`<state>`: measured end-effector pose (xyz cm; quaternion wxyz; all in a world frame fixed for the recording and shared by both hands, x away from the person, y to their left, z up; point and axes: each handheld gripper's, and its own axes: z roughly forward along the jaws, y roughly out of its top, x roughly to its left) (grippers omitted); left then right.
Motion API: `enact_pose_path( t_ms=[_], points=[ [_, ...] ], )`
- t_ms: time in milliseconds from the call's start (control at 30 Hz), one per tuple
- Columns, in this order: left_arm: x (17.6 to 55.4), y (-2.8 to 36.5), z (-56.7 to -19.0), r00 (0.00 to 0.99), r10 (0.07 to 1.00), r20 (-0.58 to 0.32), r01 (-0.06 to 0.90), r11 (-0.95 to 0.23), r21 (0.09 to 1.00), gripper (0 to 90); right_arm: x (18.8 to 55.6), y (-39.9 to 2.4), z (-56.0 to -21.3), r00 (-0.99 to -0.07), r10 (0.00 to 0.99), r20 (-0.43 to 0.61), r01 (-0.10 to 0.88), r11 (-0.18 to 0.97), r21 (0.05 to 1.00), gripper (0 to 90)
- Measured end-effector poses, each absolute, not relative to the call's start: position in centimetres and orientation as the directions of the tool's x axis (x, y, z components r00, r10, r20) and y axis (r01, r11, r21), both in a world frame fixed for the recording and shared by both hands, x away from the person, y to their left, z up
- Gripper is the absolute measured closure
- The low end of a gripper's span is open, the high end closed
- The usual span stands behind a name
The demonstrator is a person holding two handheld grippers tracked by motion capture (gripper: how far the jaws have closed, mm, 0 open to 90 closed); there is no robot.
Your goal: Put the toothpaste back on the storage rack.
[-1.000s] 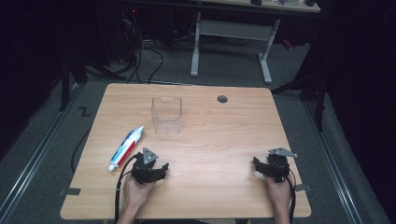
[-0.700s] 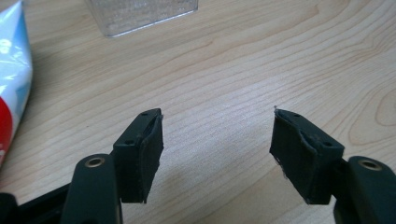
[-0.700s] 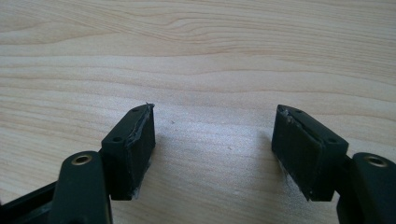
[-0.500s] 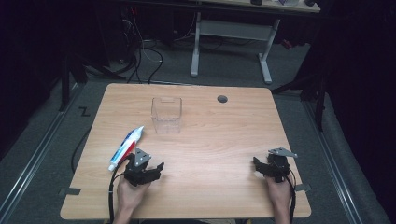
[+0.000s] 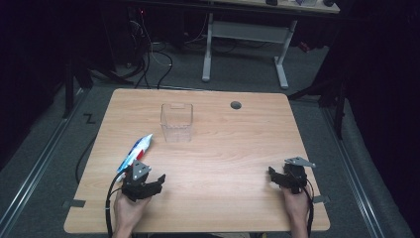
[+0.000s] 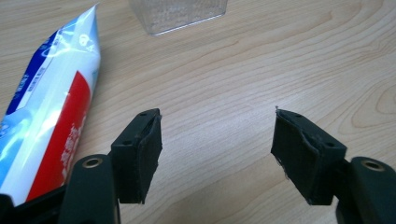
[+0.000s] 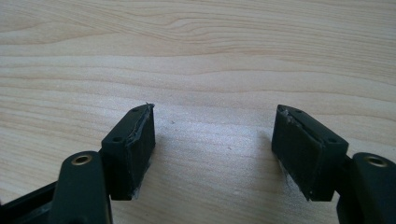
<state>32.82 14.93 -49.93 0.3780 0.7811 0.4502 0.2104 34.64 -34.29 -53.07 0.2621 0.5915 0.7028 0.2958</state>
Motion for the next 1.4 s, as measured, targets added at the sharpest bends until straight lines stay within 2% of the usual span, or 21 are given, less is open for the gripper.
enact_pose_path(
  t_ms=[733, 1400],
  points=[
    [33.5, 18.2, -47.6, 0.432, 0.901, -0.035, 0.573, -0.244, 0.783, 35.4, 34.6, -34.3, -53.1, -0.163, 0.986, -0.018, 0.677, 0.125, 0.726, 30.4],
    [34.4, 20.0, -48.0, 0.381, 0.924, -0.029, 0.612, -0.229, 0.757, 33.7, 34.6, -34.3, -53.1, -0.164, 0.986, -0.02, 0.676, 0.127, 0.726, 30.4]
  ],
)
